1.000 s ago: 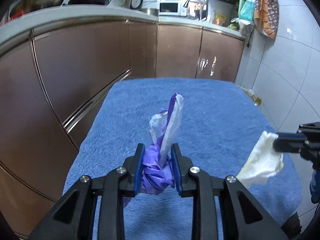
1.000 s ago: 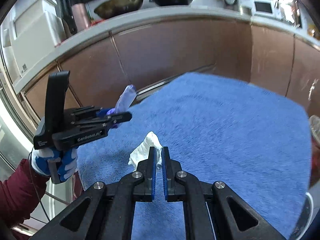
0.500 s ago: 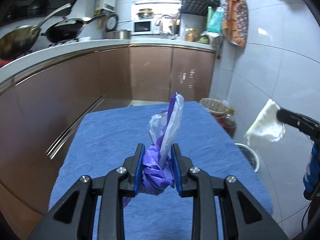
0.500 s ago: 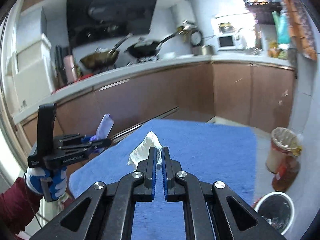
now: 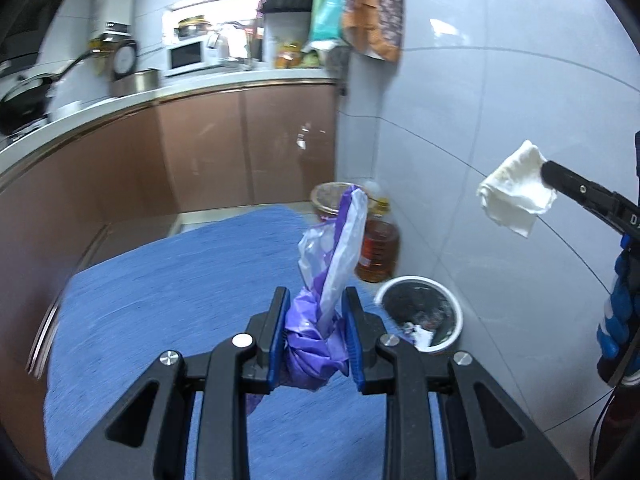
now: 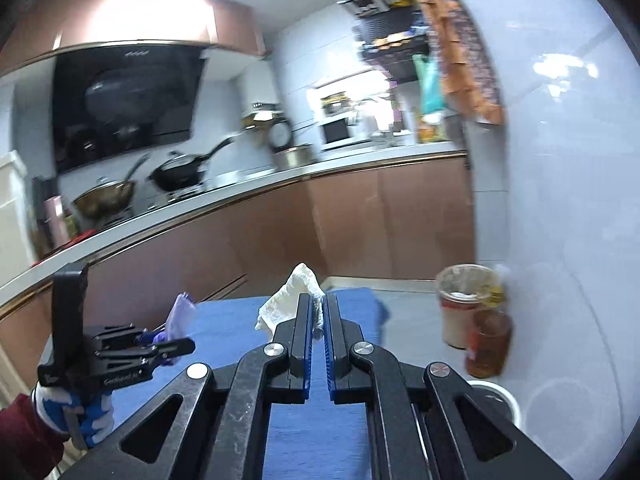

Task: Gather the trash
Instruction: 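Carry both items over the bin and open both tools to drop them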

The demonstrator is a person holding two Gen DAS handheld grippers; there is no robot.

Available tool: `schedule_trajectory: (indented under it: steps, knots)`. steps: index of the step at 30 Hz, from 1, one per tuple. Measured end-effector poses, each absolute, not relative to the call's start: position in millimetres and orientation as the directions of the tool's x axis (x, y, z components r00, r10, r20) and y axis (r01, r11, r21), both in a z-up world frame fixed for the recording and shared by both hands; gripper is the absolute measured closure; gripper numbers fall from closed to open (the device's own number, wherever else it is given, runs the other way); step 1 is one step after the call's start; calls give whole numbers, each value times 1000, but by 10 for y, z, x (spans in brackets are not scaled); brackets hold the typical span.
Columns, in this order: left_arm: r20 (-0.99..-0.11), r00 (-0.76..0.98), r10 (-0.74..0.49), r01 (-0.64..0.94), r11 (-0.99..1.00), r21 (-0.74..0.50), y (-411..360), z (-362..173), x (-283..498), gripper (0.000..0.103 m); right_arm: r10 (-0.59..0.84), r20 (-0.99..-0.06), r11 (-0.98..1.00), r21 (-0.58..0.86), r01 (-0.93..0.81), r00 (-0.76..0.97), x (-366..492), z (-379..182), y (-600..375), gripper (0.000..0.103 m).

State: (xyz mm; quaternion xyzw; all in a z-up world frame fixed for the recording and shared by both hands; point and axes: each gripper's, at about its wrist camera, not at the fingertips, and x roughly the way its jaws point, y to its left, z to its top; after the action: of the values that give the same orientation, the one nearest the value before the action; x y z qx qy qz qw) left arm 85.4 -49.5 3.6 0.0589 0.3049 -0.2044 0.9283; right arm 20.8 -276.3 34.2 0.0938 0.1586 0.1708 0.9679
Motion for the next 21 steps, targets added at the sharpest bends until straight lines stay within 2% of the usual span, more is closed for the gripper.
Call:
schedule_trajectory:
  steps: [10, 21]
  knots:
    - [-677, 578, -456, 566, 822, -70, -1721, -419, 1589, 78, 137, -407, 972, 233, -42, 903, 549, -184, -3444, 97]
    - [-759, 434, -484, 578, 797, -178, -2708, -1110, 2342, 78, -12, -590, 962, 214, 171, 807, 1126, -1134, -3920, 97]
